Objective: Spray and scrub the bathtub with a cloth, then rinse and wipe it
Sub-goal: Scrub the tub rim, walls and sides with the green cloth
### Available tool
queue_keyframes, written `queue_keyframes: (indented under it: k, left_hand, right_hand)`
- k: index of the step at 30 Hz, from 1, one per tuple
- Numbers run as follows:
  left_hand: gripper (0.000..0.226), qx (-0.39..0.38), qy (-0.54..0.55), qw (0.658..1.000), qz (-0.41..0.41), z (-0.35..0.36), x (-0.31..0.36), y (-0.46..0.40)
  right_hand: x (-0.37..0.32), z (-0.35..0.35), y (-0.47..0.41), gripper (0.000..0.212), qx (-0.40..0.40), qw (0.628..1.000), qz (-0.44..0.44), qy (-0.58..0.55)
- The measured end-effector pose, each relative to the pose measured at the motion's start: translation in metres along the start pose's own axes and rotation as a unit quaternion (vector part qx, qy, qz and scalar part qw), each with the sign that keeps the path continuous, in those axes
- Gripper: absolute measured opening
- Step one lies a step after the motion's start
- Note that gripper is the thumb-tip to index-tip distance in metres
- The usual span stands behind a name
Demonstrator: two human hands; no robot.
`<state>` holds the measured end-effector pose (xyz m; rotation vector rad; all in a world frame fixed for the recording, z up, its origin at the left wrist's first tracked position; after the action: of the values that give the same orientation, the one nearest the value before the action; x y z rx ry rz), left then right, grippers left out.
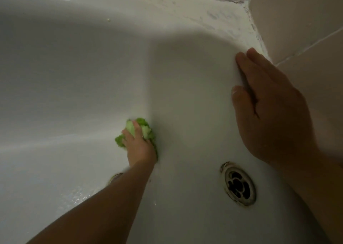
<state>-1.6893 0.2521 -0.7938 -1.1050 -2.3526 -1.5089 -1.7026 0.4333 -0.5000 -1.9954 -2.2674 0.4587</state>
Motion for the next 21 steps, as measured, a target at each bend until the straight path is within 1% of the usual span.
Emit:
queue_keyframes:
  k: [1,2,4,6,8,9,10,12,14,16,17,18,21]
  left_hand:
    - [0.077,-0.02,-0.006,1.0,-0.023,0.009,-0.005,0.003]
    - [0.074,-0.041,0.018,0.998,-0.045,0.017,-0.006,0.013]
    - [0.066,-0.085,0.12,0.987,-0.071,0.024,0.008,0.043]
    - [0.061,-0.111,0.222,0.968,-0.039,0.015,0.035,0.073]
    - [0.059,-0.102,0.294,0.949,0.046,-0.004,0.062,0.093]
    - [0.058,-0.092,0.304,0.943,0.096,-0.013,0.071,0.101]
    - [0.061,-0.085,0.301,0.941,0.13,-0.019,0.075,0.107]
    - [0.069,-0.088,0.281,0.944,0.148,-0.018,0.073,0.11]
    - [0.068,-0.11,0.285,0.947,0.1,-0.008,0.064,0.11]
    - [0.063,-0.142,0.309,0.94,0.042,-0.002,0.055,0.115]
    - [0.062,-0.153,0.32,0.934,0.038,-0.001,0.054,0.12]
    - [0.062,-0.159,0.33,0.929,0.058,-0.002,0.059,0.127]
    - [0.063,-0.141,0.339,0.912,0.181,-0.024,0.091,0.16]
  right_hand:
    - [0.0,0.0,0.0,0.054,0.0,1.0,0.0,0.001]
    - [0.0,0.0,0.0,0.054,0.0,1.0,0.001,0.001]
    - [0.001,0.0,-0.001,0.054,0.0,1.0,0.002,0.001]
    - [0.0,0.0,-0.001,0.054,-0.001,1.0,0.005,0.003]
    - [0.0,0.0,-0.001,0.054,0.003,1.0,0.007,0.008]
    - [-0.001,0.0,-0.001,0.053,0.004,1.0,0.008,0.01]
    - [-0.001,0.0,-0.001,0.053,0.001,1.0,0.01,0.009]
    - [-0.001,0.0,-0.002,0.053,-0.003,1.0,0.013,0.011]
    - [-0.001,-0.001,-0.003,0.052,-0.004,1.0,0.01,0.011]
    - [0.001,-0.002,-0.004,0.05,-0.004,1.0,0.01,-0.008]
    - [0.002,-0.002,-0.004,0.049,-0.004,1.0,0.013,-0.02]
    - [0.002,-0.001,-0.005,0.047,-0.004,0.999,0.018,-0.027]
    - [0.002,-0.002,-0.008,0.046,-0.012,1.0,0.018,-0.015]
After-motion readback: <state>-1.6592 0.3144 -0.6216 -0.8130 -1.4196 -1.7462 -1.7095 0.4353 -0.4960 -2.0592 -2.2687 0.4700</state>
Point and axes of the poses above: each hand's wrist, its own y-axis away from the middle knuckle, its own z-axis out of the palm, x = y × z, the point moved 6 cm from there along -y, towards the middle knuckle, and after that the axes turned 9 degrees about -z, right-handed, at the moved point
